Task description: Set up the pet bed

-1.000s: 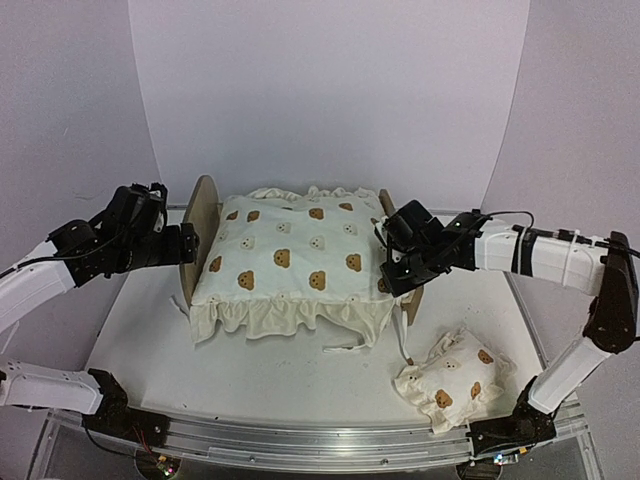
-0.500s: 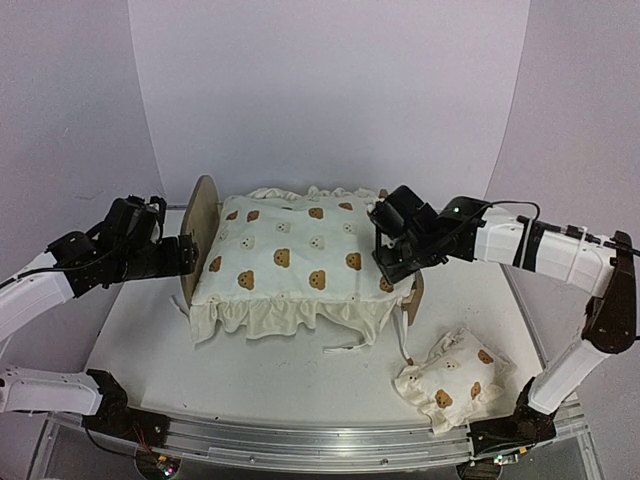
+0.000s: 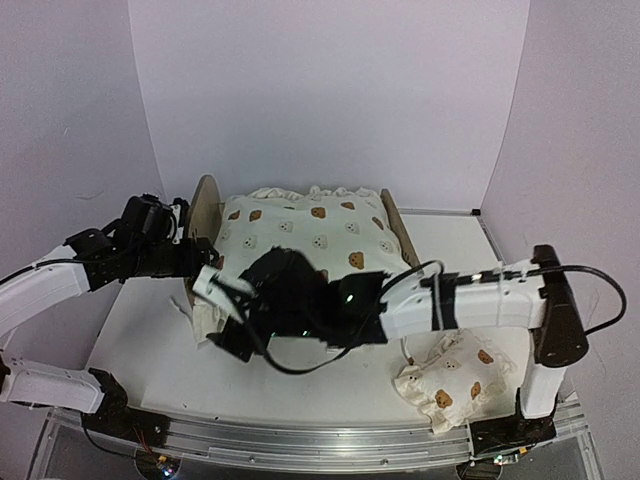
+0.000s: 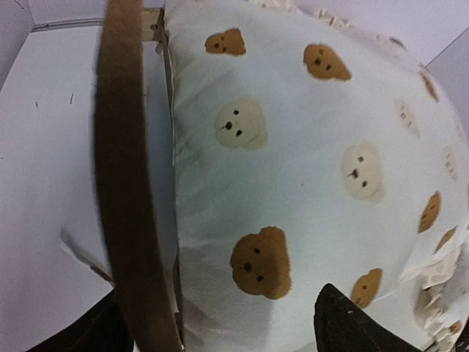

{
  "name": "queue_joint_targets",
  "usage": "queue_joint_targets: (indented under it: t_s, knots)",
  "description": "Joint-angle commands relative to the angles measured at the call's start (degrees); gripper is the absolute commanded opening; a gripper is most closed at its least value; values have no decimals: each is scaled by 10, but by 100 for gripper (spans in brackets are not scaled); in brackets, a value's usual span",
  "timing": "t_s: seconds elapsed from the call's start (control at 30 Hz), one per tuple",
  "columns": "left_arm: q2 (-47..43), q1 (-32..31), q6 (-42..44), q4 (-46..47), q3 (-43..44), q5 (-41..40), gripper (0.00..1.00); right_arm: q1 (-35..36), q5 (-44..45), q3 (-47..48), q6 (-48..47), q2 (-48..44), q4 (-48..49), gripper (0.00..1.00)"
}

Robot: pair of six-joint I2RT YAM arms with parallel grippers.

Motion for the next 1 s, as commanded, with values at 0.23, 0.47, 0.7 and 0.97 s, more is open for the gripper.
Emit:
queue_joint_targets:
  t_s: [0.23, 0.47, 0.7, 0.97]
  knots:
    - [-186, -1, -97, -52, 25, -27, 87, 37, 198, 73, -352, 189, 272, 92]
    - [-252, -1, -161, -73, -42, -45, 84, 20, 186, 133, -386, 244, 245, 91]
    - [-284, -1, -168, -77, -64, -49, 83, 8, 162, 207, -392, 293, 187, 86]
    - [-303, -1, -174, -80, -80, -22, 80, -26, 105, 247, -299, 289, 119, 58]
